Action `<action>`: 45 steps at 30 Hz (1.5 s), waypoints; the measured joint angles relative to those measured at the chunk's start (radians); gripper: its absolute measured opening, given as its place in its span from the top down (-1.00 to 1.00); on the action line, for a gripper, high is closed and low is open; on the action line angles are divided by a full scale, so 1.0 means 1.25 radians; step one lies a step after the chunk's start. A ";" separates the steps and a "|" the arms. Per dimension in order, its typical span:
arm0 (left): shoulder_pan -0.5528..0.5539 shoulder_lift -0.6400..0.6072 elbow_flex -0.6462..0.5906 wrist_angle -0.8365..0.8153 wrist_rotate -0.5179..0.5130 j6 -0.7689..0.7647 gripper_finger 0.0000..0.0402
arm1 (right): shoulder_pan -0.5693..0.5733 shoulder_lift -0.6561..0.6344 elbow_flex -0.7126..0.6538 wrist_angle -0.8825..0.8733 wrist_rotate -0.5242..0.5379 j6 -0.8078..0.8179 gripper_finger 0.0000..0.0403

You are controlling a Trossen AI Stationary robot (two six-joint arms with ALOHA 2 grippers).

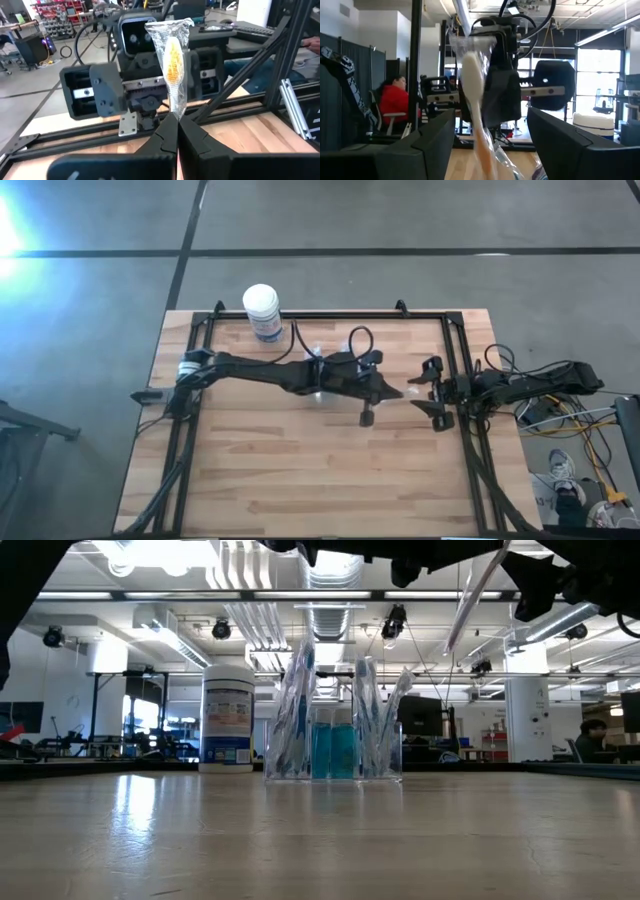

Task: Pick & Place toothbrushing station
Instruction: Put the orange toothbrush into the transparent bin organizer

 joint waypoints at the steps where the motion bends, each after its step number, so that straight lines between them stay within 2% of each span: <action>1: 0.002 0.001 0.000 -0.002 0.000 0.000 1.00 | 0.000 0.003 0.000 0.004 0.000 0.001 -0.19; 8: 0.023 0.006 -0.002 -0.003 0.000 0.000 1.00 | 0.000 0.034 0.000 0.028 0.002 0.015 -0.17; 17: 0.029 0.006 -0.003 -0.005 0.000 0.000 1.00 | -0.001 0.098 0.000 0.100 0.006 0.015 -0.04; 23: 0.029 0.006 -0.004 -0.006 0.000 0.000 1.00 | -0.001 0.132 0.000 0.118 0.069 0.015 0.06; 28: 0.029 0.006 -0.004 -0.021 0.000 0.000 1.00 | -0.001 0.134 0.000 0.134 0.069 0.015 0.26; 38: 0.029 0.007 -0.004 -0.023 0.002 0.000 1.00 | -0.001 0.134 0.000 0.132 0.068 0.018 0.90; 45: 0.029 0.007 -0.005 -0.028 0.020 -0.002 0.99 | -0.001 0.134 0.000 0.123 0.066 0.018 0.92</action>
